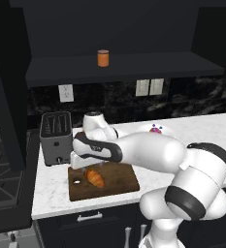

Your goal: From the different types of pastries on the counter, select a croissant and place it on the cutting board. Then retrieve a jar of jam from the cabinet and place it alongside the croissant on the cutting board.

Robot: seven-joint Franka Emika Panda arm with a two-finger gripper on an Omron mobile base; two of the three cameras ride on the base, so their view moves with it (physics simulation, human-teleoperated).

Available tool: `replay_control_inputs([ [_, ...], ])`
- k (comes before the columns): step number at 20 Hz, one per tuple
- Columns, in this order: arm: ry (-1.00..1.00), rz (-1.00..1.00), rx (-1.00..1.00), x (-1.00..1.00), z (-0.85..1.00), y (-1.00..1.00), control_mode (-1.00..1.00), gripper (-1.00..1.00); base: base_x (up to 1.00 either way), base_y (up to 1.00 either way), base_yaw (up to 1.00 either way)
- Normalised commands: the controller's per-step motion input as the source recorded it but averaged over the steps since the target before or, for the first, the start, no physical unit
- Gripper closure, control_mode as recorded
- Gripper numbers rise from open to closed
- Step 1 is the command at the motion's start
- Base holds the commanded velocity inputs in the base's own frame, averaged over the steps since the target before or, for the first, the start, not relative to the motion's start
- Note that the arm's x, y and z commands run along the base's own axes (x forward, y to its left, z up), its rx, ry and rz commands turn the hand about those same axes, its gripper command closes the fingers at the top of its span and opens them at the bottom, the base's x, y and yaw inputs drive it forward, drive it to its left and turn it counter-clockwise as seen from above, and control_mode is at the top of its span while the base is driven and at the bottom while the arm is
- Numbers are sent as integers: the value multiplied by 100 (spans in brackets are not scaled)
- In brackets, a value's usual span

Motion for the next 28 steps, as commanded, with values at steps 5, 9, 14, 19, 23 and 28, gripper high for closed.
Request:
replay_control_inputs([
  [5,-8,0,-3,-20,33,0,-100,-100,0,0,0],
  [9,-14,4,-3,-33,100,-19,-100,-100,0,0,0],
  [14,-23,7,0,-53,100,-39,-100,-100,0,0,0],
  [19,-34,22,0,-35,100,-70,-100,-100,0,0,0],
  [23,-58,41,0,-5,100,-84,-100,-100,0,0,0],
  [28,-65,27,0,-47,91,-70,-100,-100,0,0,0],
])
